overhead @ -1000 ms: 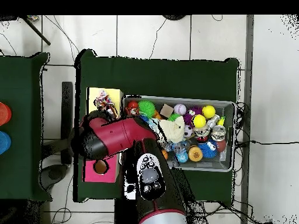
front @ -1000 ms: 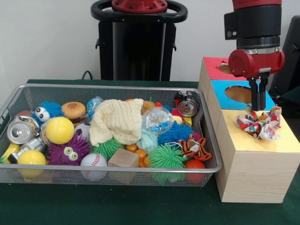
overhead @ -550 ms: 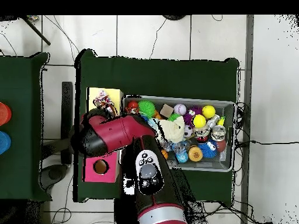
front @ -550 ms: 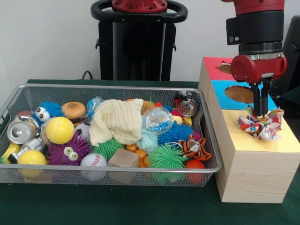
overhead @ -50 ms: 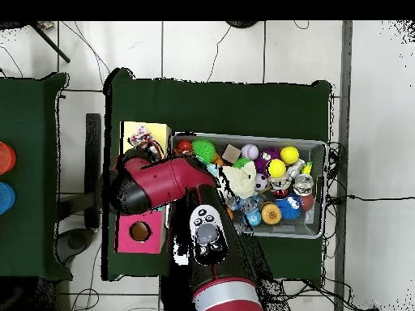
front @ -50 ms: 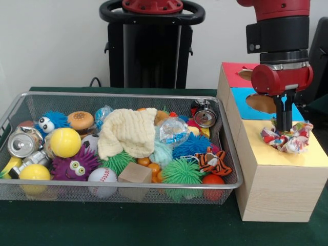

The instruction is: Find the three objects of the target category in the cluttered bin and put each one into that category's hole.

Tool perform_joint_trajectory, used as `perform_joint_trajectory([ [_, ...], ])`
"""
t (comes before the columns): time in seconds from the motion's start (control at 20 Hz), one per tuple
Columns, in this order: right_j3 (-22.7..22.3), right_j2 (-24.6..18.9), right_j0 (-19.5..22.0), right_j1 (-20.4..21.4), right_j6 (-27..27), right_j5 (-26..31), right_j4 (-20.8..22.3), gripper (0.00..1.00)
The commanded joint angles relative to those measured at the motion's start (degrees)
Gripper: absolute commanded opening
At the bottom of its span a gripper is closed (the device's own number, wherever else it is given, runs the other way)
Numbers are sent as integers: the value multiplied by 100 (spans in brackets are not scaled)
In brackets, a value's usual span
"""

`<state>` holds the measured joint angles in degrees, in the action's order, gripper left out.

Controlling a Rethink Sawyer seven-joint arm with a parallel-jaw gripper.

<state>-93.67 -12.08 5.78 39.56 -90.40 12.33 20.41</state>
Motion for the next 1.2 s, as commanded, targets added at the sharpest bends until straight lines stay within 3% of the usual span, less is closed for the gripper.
perform_joint_trajectory([
  [0.05, 285, 52, -51, -298, -444, -2, 247, 0],
  [0.65, 333, 76, -92, -264, -431, -61, 287, 0],
  [1.2, 485, -238, 81, -296, -88, -268, 503, 0],
])
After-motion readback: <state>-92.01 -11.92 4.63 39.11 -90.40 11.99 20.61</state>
